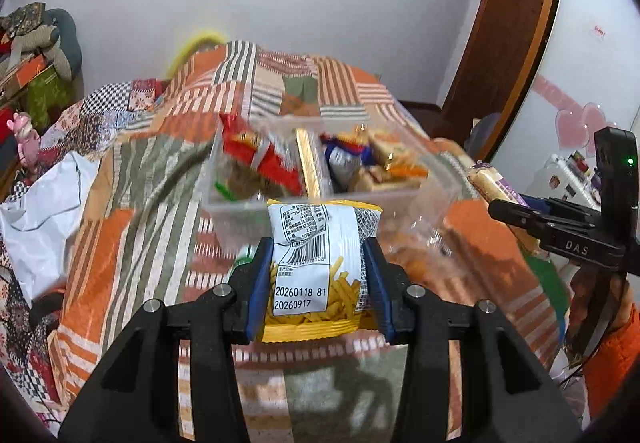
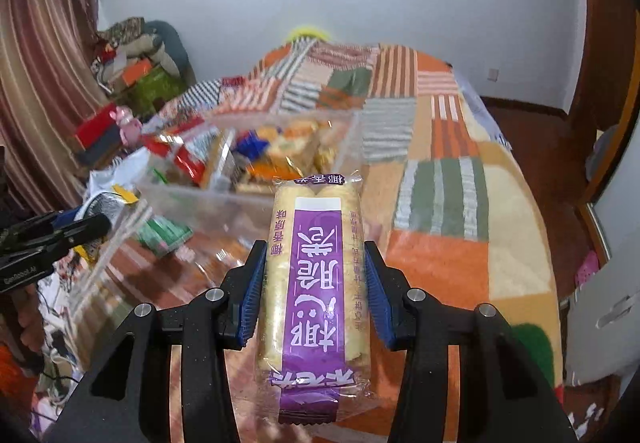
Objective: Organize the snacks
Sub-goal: 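Carry the fries bag and purple-label cake over the box and lower them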
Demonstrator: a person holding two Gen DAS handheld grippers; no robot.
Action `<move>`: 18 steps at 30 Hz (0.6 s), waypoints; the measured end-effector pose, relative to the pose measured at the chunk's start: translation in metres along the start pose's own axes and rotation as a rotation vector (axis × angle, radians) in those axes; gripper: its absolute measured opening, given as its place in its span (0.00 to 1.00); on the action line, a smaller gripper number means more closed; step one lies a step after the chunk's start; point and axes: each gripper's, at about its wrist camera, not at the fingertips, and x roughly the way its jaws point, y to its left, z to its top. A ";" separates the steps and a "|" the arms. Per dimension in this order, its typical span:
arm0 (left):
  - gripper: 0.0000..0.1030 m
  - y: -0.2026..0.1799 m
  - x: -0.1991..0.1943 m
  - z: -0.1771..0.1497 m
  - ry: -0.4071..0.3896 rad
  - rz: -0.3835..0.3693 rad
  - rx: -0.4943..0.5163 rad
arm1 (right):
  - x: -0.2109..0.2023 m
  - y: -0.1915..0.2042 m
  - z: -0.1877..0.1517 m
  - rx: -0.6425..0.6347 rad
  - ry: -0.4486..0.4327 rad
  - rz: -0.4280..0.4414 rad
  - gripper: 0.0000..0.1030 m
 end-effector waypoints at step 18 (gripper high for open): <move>0.42 0.004 0.028 0.067 -0.094 0.032 0.018 | 0.015 0.012 0.057 0.001 -0.107 0.026 0.41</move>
